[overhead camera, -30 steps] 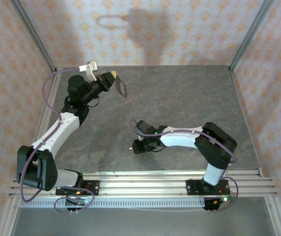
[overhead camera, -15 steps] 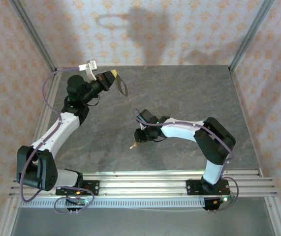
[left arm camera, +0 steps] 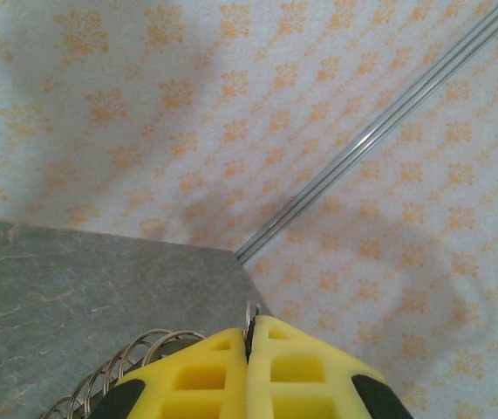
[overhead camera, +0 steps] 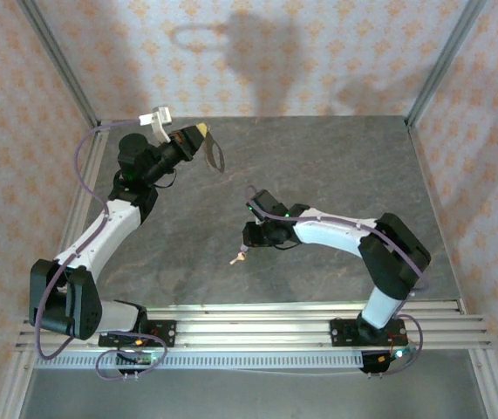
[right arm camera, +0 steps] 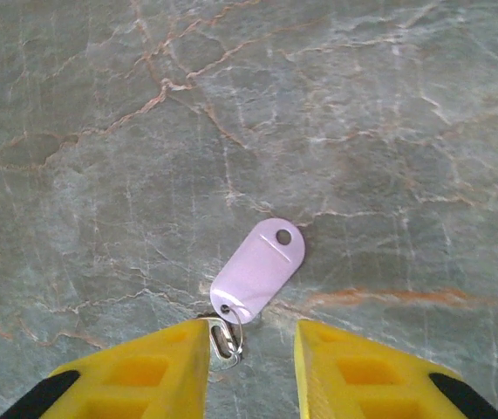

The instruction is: Put the keys on the keyring

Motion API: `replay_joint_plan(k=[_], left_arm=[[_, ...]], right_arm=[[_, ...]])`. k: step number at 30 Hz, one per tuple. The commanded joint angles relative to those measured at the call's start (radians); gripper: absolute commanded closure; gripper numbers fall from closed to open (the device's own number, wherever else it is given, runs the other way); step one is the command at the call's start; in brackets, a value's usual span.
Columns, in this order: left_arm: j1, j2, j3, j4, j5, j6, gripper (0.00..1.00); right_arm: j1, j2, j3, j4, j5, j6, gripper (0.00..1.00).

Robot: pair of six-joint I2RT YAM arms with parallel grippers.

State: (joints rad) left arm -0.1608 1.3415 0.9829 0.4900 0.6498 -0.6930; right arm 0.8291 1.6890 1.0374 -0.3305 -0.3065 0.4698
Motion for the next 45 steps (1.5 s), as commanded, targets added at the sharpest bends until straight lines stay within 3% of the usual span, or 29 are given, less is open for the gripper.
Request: replay_joint_plan(k=[1,14,45], left_arm=[[0.007,-0.031,0.040,0.064,0.026,-0.007,1.00],[0.007,-0.028,0.036,0.083,0.033,-0.017,1.00],[0.007,-0.011,0.031,0.116,0.034,-0.040,1.00]], right_arm=[[0.033,-0.010,-0.017,-0.046,0.063,0.095,0.69],[0.094,0.059,-0.013,-0.040,0.103,0.142,0.70],[0.105,0.108,0.045,-0.027,0.085,0.135,0.73]])
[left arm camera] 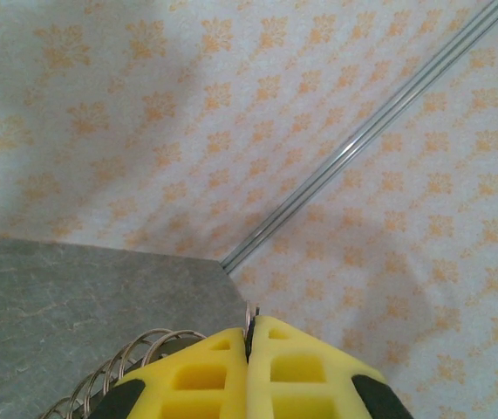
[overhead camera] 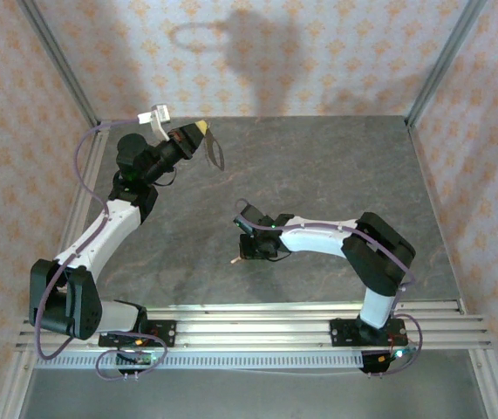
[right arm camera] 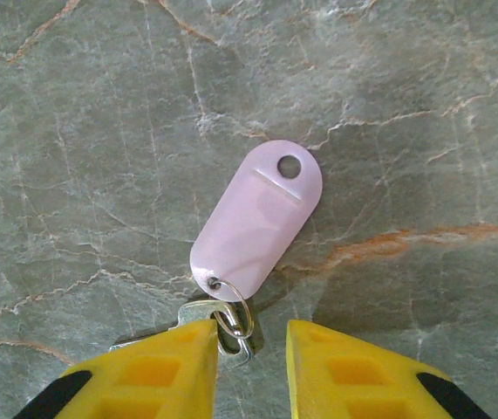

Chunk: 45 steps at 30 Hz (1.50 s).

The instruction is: Put the keys on the keyring

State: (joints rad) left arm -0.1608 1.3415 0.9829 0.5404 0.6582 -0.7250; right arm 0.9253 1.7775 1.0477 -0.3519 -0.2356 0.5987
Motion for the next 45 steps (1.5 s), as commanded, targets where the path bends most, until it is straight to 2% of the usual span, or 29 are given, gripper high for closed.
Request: replay_joint_plan(k=[1,13,19,29,36,38,45], left_arm=[[0.007,-0.011,0.031,0.064,0.026,-0.008,1.00],[0.007,-0.008,0.028,0.069,0.024,-0.010,1.00],[0.008,-0.006,0.030,0.071,0.026,-0.011,1.00],[0.007,-0.006,0.030,0.070,0.027,-0.011,1.00],[0.007,-0.005,0.030,0.069,0.027,-0.013,1.00],[0.006,-0.005,0.031,0.068,0.027,-0.013,1.00],[-0.003,-0.013,0.055,0.007,0.031,0.029,1.00]], right_arm=[[0.008,0.023,0.037,-0.004,0.013,0.006,0.73],[0.008,0.051,0.060,-0.001,0.005,-0.002,0.74],[0.008,0.044,0.053,-0.002,0.007,-0.002,0.81],[0.009,0.013,0.023,0.002,0.013,-0.003,0.82],[0.008,0.005,0.016,0.005,0.010,-0.005,0.93],[0.008,0.000,0.014,0.005,0.011,-0.007,0.99],[-0.005,-0.095,0.002,-0.025,0.068,-0.041,1.00]])
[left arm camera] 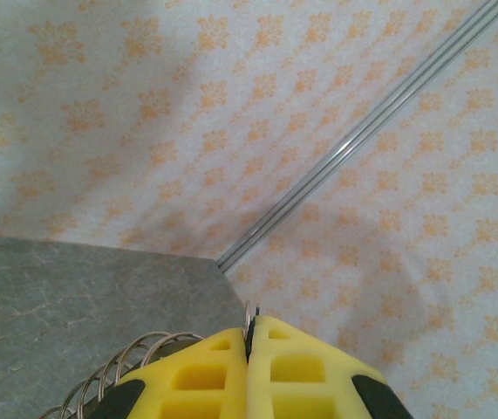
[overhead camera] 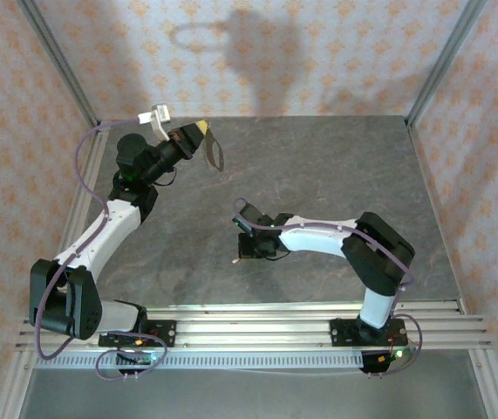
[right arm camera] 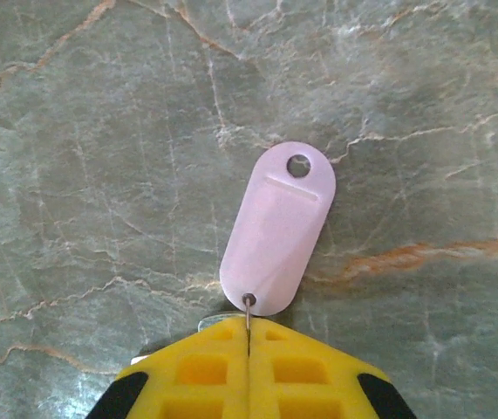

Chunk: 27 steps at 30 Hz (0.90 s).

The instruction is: Put the keys on the keyring

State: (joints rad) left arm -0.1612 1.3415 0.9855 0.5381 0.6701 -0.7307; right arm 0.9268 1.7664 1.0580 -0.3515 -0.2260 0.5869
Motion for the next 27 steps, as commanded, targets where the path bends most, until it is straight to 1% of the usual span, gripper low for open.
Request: replay_joint_plan(k=[1,7,11,12,14,19,27], left_arm=[[-0.008,-0.019,0.061,-0.016,0.016,0.056,1.00],[-0.055,-0.028,0.114,-0.152,0.011,0.178,1.00],[-0.076,-0.025,0.122,-0.165,0.034,0.191,1.00],[-0.084,-0.022,0.126,-0.166,0.045,0.223,1.00],[-0.098,-0.017,0.140,-0.180,0.072,0.244,1.00],[-0.143,0.000,0.188,-0.257,0.129,0.334,1.00],[-0.180,0.033,0.229,-0.275,0.234,0.386,1.00]], right_arm=[[-0.018,-0.109,-0.011,-0.025,0.061,-0.035,1.00],[-0.113,-0.257,0.001,-0.011,0.052,-0.091,1.00],[-0.175,-0.354,0.025,0.012,0.037,-0.147,1.00],[-0.192,-0.377,0.033,0.016,0.026,-0.162,1.00],[-0.231,-0.417,0.043,0.035,-0.001,-0.185,1.00],[-0.341,-0.507,0.044,0.126,-0.122,-0.217,1.00],[-0.474,-0.578,-0.002,0.347,-0.368,-0.229,1.00]])
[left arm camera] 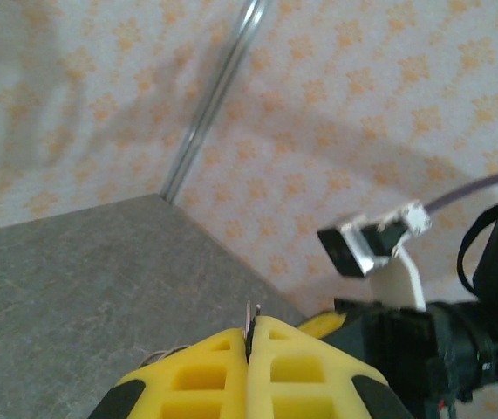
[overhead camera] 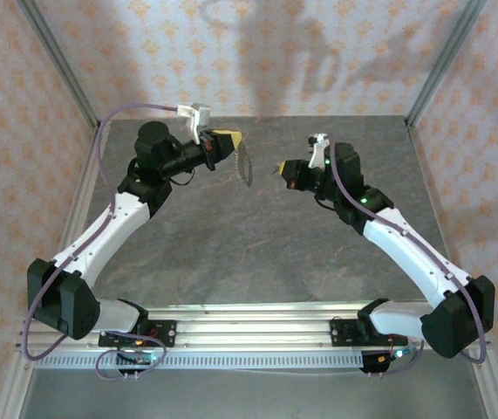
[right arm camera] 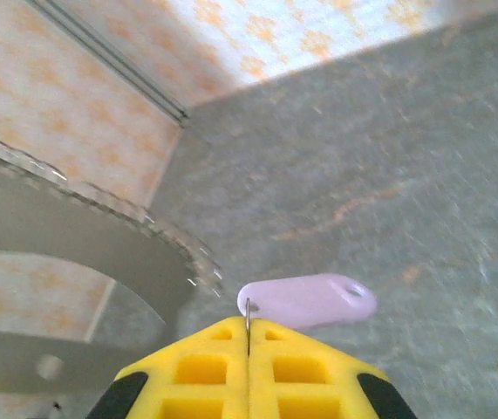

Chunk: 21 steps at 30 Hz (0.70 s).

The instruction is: Put the keys on the keyring

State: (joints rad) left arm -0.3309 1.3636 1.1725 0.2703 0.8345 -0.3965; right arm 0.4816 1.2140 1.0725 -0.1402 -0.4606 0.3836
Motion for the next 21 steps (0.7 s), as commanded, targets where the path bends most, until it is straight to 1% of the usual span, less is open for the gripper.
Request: replay_joint_plan(k=[1,2,7,12,16,21], left_arm=[[-0.016,0.014,0.048,-0.014,0.080,0.064,1.00],[-0.019,0.017,0.051,-0.020,0.088,0.075,1.00],[-0.044,0.016,0.043,-0.015,0.096,0.162,1.00],[-0.066,0.008,0.019,0.001,0.080,0.254,1.00],[-0.069,0.031,0.051,-0.036,0.091,0.262,1.00],[-0.075,0.076,0.093,-0.051,0.125,0.230,1.00]], right_arm=[[-0.043,-0.026,-0.029,0.171,-0.164,-0.021,1.00],[-0.055,-0.054,-0.038,0.199,-0.188,-0.018,1.00],[-0.109,-0.068,-0.079,0.311,-0.298,0.006,1.00],[-0.120,-0.065,-0.091,0.351,-0.356,0.018,1.00],[-0.119,-0.066,-0.092,0.352,-0.355,0.036,1.00],[-0.118,-0.065,-0.086,0.364,-0.347,0.074,1.00]])
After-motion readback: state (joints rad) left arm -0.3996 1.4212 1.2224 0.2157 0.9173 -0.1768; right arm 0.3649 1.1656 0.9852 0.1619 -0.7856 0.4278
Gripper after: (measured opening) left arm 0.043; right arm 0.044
